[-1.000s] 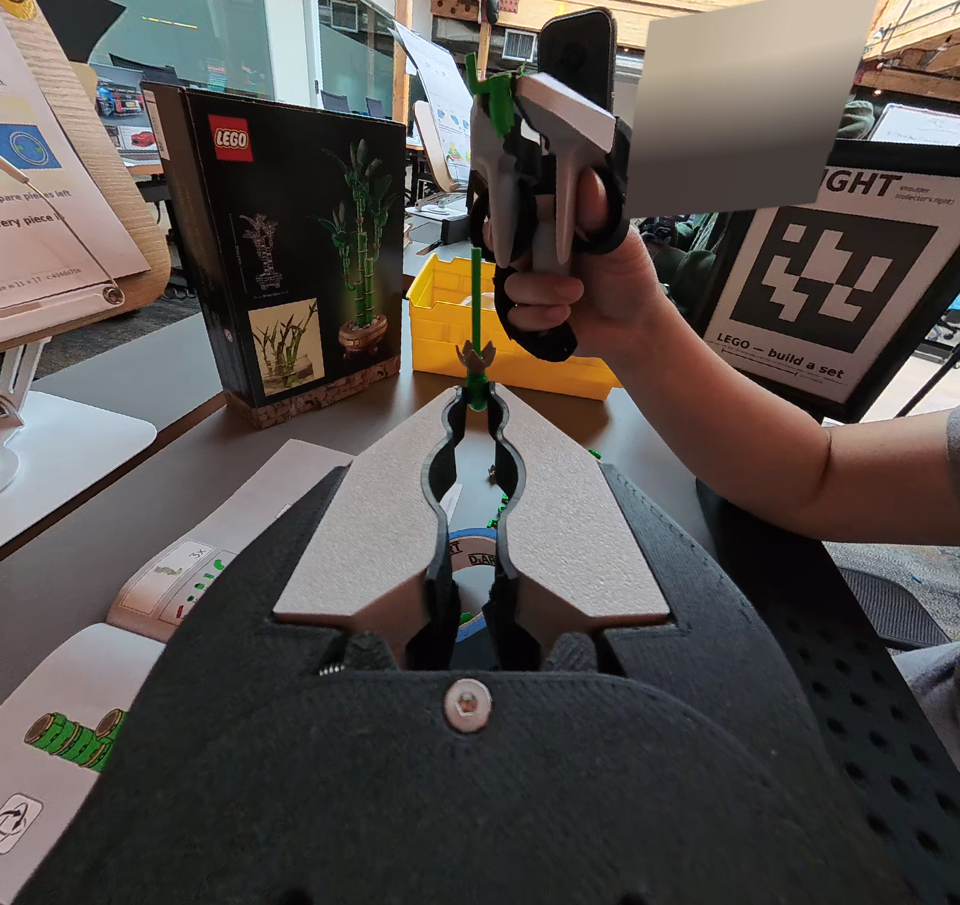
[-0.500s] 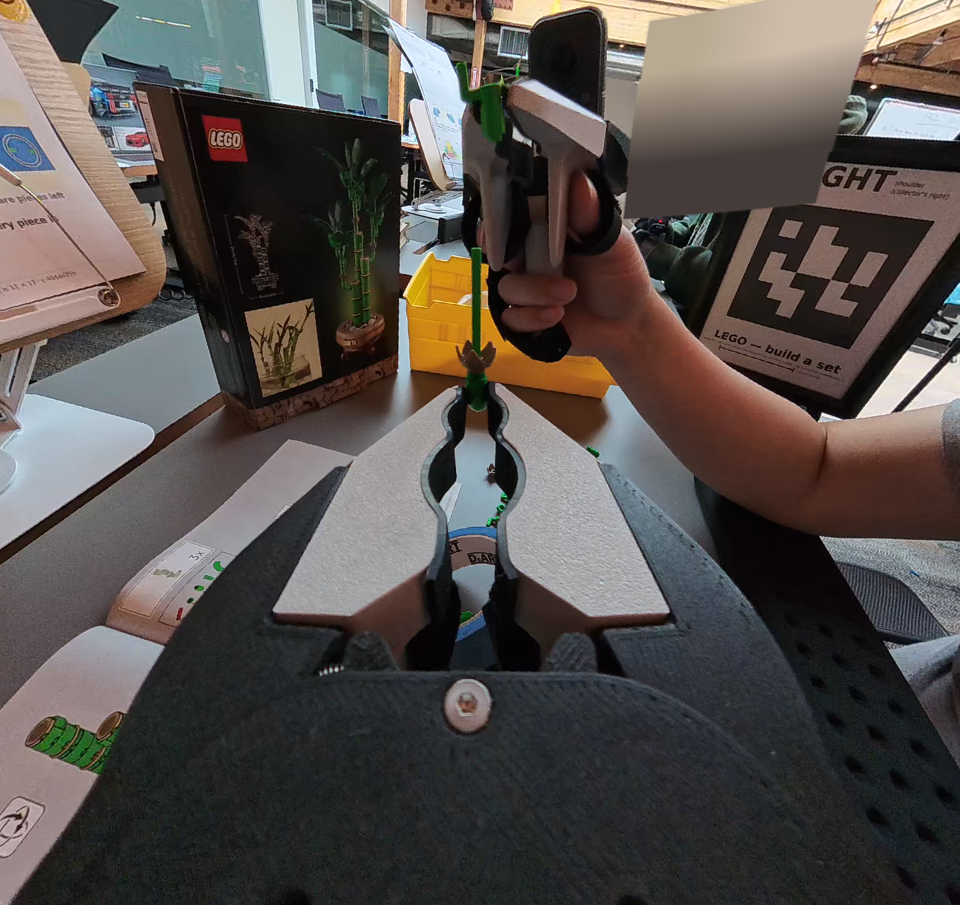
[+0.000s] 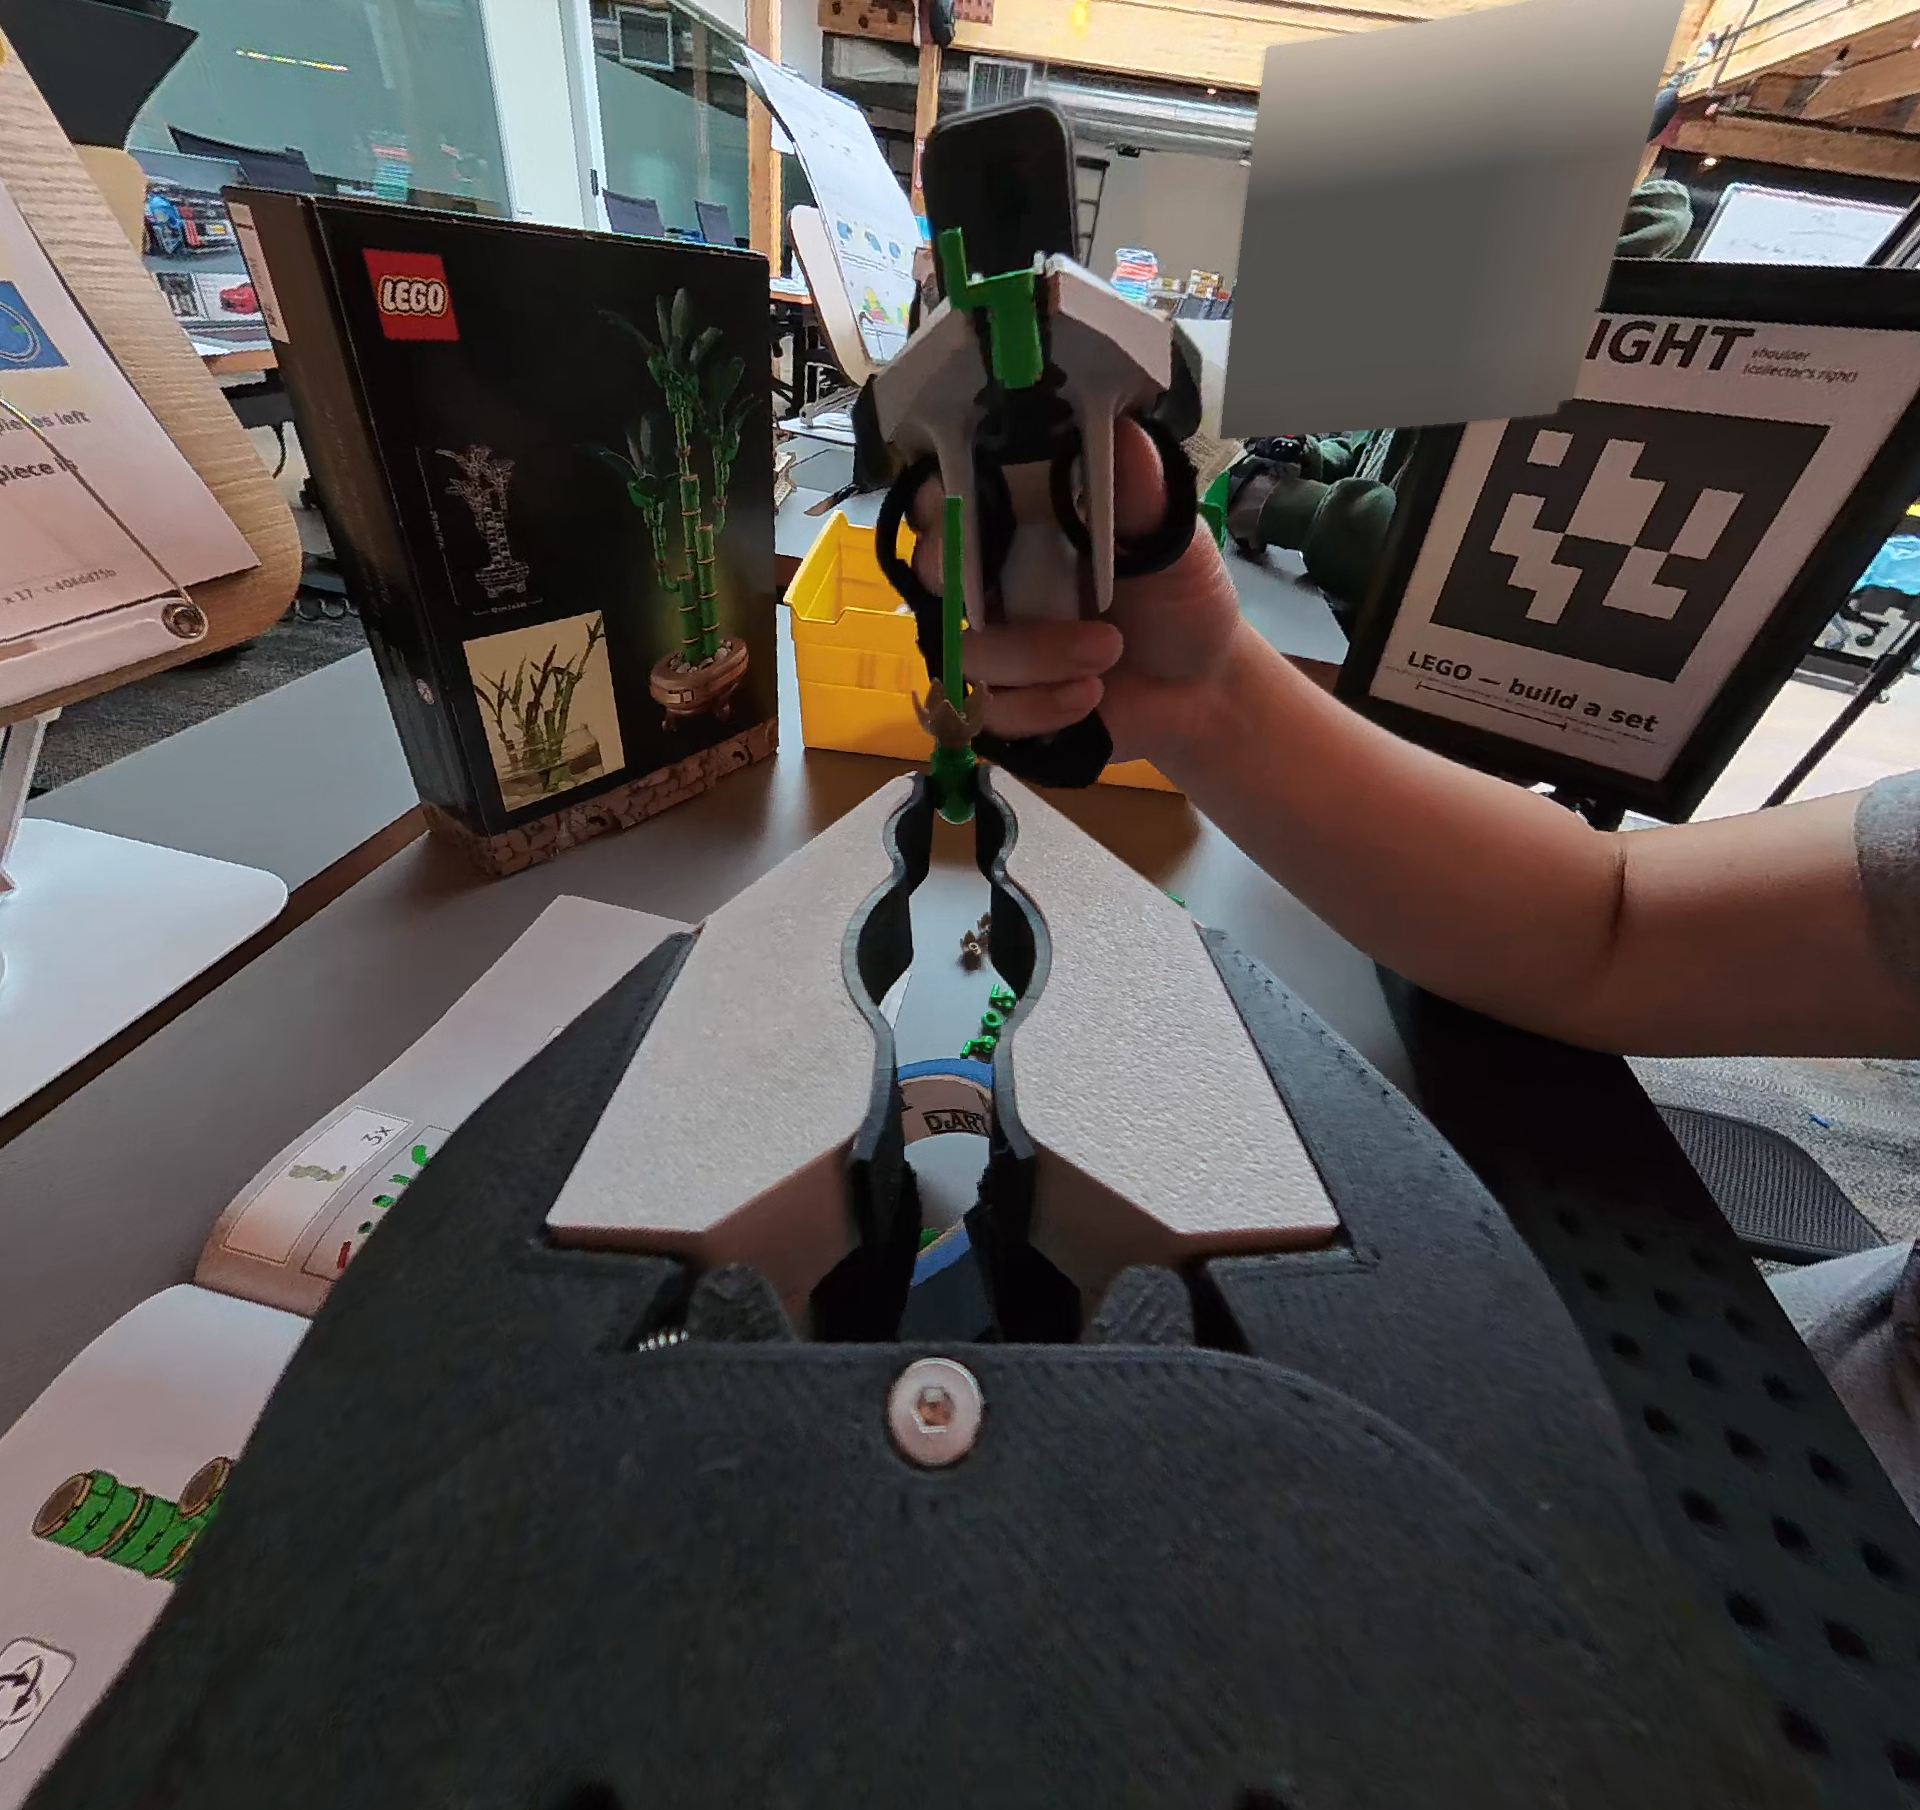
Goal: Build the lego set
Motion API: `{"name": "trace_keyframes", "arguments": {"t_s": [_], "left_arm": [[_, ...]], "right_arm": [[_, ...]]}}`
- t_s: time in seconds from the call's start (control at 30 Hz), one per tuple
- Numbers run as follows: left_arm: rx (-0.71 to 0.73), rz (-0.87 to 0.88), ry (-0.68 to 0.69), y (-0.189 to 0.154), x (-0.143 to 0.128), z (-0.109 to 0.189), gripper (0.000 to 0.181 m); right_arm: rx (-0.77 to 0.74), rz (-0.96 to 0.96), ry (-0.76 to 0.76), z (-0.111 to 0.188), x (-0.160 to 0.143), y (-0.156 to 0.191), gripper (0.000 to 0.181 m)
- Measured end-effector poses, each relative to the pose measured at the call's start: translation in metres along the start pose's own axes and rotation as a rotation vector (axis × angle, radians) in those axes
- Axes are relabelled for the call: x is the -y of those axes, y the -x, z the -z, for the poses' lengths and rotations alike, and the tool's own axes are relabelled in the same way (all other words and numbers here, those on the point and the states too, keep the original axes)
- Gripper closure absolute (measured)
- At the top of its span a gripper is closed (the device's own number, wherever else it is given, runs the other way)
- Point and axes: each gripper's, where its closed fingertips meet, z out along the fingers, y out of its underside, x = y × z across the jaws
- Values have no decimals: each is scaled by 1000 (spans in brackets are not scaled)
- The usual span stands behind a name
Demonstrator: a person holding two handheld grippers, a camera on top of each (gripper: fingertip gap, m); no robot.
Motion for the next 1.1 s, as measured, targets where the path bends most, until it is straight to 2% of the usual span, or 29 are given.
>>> {"name": "trace_keyframes", "arguments": {"t_s": [0.3,0.9,1.1], "left_arm": [[-22,-4,-1,-4,1,-1,176],[-13,1,0,-2,0,-1,176],[69,24,-20,12,2,1,176]], "right_arm": [[-8,-18,8,-7,-12,-8,177],[-13,-17,11,-6,-13,-10,177],[-166,108,1,-5,-5,-20,177]]}}
